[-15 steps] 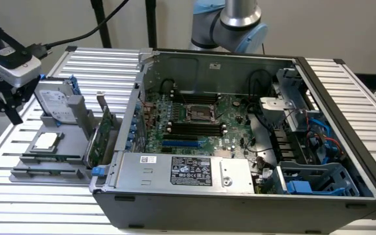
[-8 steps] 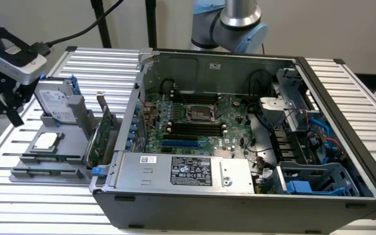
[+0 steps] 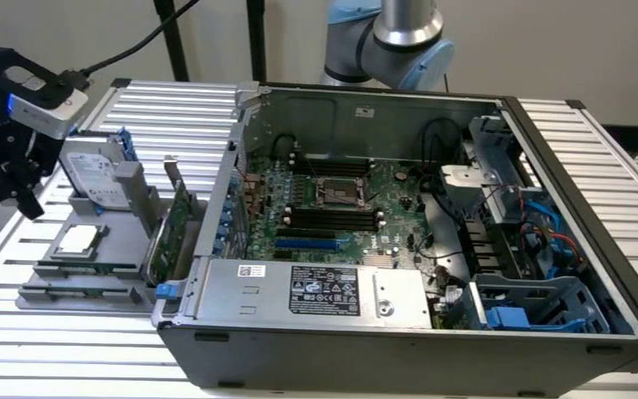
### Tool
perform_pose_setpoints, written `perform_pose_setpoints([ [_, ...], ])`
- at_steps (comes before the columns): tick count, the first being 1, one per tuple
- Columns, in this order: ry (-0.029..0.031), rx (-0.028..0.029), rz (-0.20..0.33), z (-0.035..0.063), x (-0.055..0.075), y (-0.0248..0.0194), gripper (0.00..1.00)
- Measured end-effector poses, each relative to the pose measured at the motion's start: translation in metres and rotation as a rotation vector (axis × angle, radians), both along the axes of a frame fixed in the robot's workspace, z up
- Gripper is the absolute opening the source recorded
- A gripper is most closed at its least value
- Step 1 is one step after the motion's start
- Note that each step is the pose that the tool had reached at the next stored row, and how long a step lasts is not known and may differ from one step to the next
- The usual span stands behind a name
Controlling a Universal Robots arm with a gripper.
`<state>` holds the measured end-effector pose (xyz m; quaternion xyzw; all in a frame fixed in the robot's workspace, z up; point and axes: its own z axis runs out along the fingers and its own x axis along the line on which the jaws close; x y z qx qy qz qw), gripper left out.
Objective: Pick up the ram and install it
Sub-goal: 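Pick up the ram and move it above insertion slot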
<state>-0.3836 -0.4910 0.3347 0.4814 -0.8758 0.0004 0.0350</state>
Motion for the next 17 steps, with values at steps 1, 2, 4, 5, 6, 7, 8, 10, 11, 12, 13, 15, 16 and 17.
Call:
perform_pose_setpoints([
  [1, -0.0016, -0.0001, 0.018, -0.0005, 0.000, 0.0000, 0.00],
  [2, -0.0041, -0.0003, 0.036, -0.0010, 0.000, 0.0000, 0.00],
  [4, -0.0142, -0.0003, 0.072, -0.0021, 0.000, 0.0000, 0.00],
  [5, -0.0203, -0.0003, 0.089, -0.0026, 0.000, 0.0000, 0.00],
  [6, -0.0263, -0.0004, 0.105, -0.0029, 0.000, 0.0000, 0.00],
  [7, -0.0322, -0.0004, 0.121, -0.0033, 0.000, 0.0000, 0.00],
  [8, -0.0373, -0.0005, 0.137, -0.0037, 0.000, 0.0000, 0.00],
  [10, -0.0456, -0.0004, 0.170, -0.0050, 0.000, 0.0000, 0.00],
  [11, -0.0483, -0.0002, 0.188, -0.0056, 0.000, 0.0000, 0.00],
  [12, -0.0502, -0.0001, 0.206, -0.0062, 0.000, 0.0000, 0.00],
  [13, -0.0518, 0.0003, 0.224, -0.0073, 0.000, 0.0000, 0.00],
  [15, -0.0534, 0.0014, 0.260, -0.0098, 0.000, 0.0000, 0.00],
  [16, -0.0537, 0.0023, 0.279, -0.0112, 0.000, 0.0000, 0.00],
  [17, -0.0538, 0.0033, 0.297, -0.0128, 0.000, 0.0000, 0.00],
])
